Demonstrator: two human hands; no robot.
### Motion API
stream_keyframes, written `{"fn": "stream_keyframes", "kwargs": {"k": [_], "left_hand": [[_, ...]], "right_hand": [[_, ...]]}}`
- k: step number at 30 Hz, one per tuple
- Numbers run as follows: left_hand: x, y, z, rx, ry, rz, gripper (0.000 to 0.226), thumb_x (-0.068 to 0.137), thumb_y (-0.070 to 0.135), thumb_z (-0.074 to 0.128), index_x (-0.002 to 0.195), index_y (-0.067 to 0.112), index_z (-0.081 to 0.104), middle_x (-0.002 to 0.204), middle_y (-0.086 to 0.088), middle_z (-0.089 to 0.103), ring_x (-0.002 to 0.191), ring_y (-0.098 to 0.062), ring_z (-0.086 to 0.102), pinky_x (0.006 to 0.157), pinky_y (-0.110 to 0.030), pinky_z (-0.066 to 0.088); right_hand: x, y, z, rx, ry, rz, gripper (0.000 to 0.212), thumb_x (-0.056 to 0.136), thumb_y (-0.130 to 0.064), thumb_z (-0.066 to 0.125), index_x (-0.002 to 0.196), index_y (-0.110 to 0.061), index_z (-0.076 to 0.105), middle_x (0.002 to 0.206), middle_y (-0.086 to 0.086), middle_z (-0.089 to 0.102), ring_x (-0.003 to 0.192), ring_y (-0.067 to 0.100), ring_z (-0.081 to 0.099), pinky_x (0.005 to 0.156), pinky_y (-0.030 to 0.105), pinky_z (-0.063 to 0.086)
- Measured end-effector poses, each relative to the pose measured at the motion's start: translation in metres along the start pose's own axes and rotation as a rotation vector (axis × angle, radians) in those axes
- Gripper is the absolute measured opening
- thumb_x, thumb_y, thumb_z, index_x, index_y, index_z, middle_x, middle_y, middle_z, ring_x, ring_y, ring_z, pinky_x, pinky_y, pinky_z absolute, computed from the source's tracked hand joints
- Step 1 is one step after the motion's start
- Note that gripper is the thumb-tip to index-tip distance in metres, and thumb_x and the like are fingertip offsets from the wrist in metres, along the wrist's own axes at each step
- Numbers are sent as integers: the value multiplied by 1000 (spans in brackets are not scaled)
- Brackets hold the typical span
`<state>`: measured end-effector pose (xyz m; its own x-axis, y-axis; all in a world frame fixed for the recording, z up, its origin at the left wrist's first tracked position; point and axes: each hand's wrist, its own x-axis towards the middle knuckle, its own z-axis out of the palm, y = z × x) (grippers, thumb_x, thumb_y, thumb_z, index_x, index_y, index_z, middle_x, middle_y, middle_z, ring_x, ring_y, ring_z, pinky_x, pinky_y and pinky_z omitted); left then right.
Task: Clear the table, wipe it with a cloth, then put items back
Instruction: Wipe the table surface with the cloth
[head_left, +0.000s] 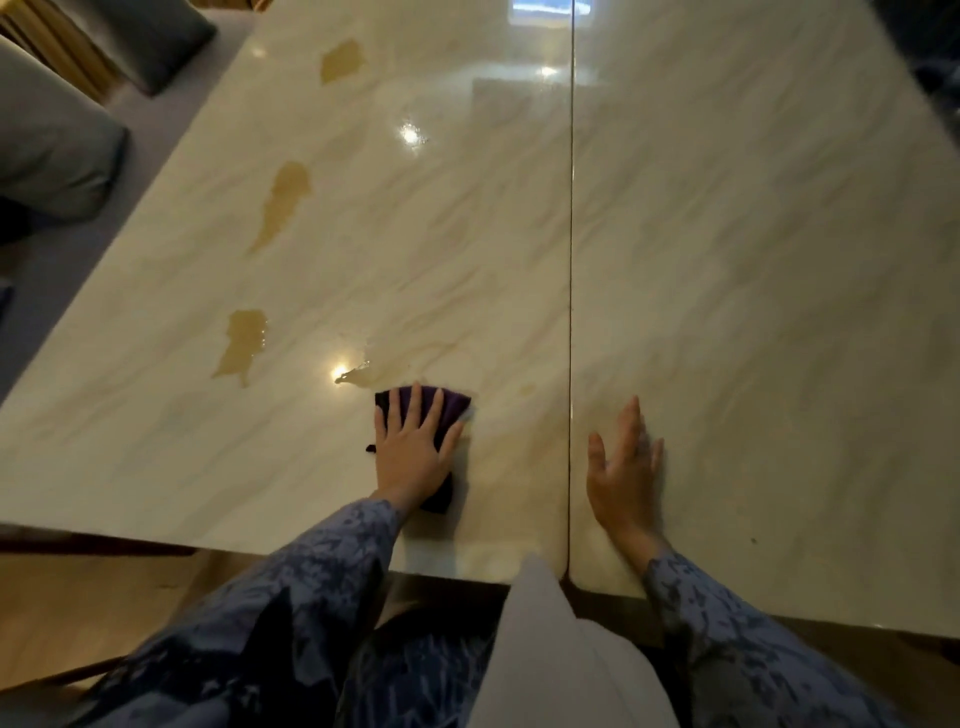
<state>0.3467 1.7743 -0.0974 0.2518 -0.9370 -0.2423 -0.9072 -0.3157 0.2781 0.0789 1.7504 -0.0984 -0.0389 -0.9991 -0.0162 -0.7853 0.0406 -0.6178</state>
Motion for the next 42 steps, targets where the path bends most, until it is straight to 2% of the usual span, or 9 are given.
{"fn": "stream_keyframes", "kwargs": {"k": [5, 7, 10, 15, 22, 26, 32, 37, 42], "left_hand": [[5, 8, -23, -526, -185, -33, 47, 105, 37, 29, 151, 26, 29, 163, -3, 5, 149, -28, -13, 119, -46, -11], [-5, -8, -30, -632, -177, 6, 49, 104, 31, 38, 152, 29, 26, 162, -5, 10, 150, -31, 2, 122, -45, 5], [-17, -51, -41, -577, -30, 114, 53, 100, 19, 48, 150, 27, 33, 157, -6, 30, 144, -26, 26, 118, -34, 18], [-21, -143, -54, -308, 53, 134, 56, 97, 17, 51, 150, 18, 33, 159, -3, 24, 147, -17, -2, 120, -48, 7], [3, -276, -94, -136, 83, 63, 56, 98, 26, 51, 150, 15, 33, 161, -5, 14, 149, -25, -5, 120, -51, 7], [27, -318, -108, -128, 100, 10, 58, 100, 35, 46, 151, 15, 27, 163, -4, 0, 149, -20, -11, 121, -45, 0], [28, -337, -100, -31, 71, 24, 72, 96, 58, 13, 155, 16, 14, 163, -5, 2, 150, -18, -6, 122, -44, 1], [22, -330, -99, -58, 138, -27, 61, 101, 51, 22, 154, 22, 17, 163, 1, 8, 150, -13, -1, 123, -42, 8], [23, -333, -101, -82, 139, 10, 62, 100, 51, 24, 154, 22, 19, 163, 1, 9, 150, -13, -1, 122, -42, 8]], "right_hand": [[-24, -61, 36, -70, -157, -254, 73, 94, -37, 51, 154, -31, 10, 158, 4, 26, 146, 21, 22, 121, 46, 12], [-28, -85, 52, -101, -246, -339, 70, 95, -39, 49, 154, -32, 11, 159, 3, 24, 149, 21, 15, 120, 51, 15], [-30, -120, 76, -159, -329, -416, 69, 96, -49, 43, 154, -29, 11, 161, 0, 20, 150, 20, 7, 120, 52, 12], [-33, -150, 112, -410, -339, -424, 90, 85, -81, 22, 155, -25, 17, 162, 0, 13, 150, 28, -1, 119, 57, 3], [-23, -173, 149, -477, -109, -234, 61, 96, -55, 35, 147, -24, 41, 155, 14, 32, 146, 40, 14, 120, 55, 7], [-35, -166, 152, -334, -40, -193, 50, 95, -35, 47, 143, -21, 48, 151, 11, 41, 146, 35, 21, 112, 55, 31], [-55, -123, 125, -305, 200, 145, 58, 97, -40, 34, 146, -11, 42, 152, 16, 37, 146, 38, 16, 118, 50, 19], [-5, -123, 121, -220, 302, 467, 62, 98, -34, 39, 149, 1, 29, 156, 24, 25, 147, 37, 11, 119, 44, 7], [39, -175, 150, -126, 298, 370, 57, 100, -24, 47, 149, -1, 30, 155, 23, 25, 143, 37, 24, 117, 45, 25]]}}
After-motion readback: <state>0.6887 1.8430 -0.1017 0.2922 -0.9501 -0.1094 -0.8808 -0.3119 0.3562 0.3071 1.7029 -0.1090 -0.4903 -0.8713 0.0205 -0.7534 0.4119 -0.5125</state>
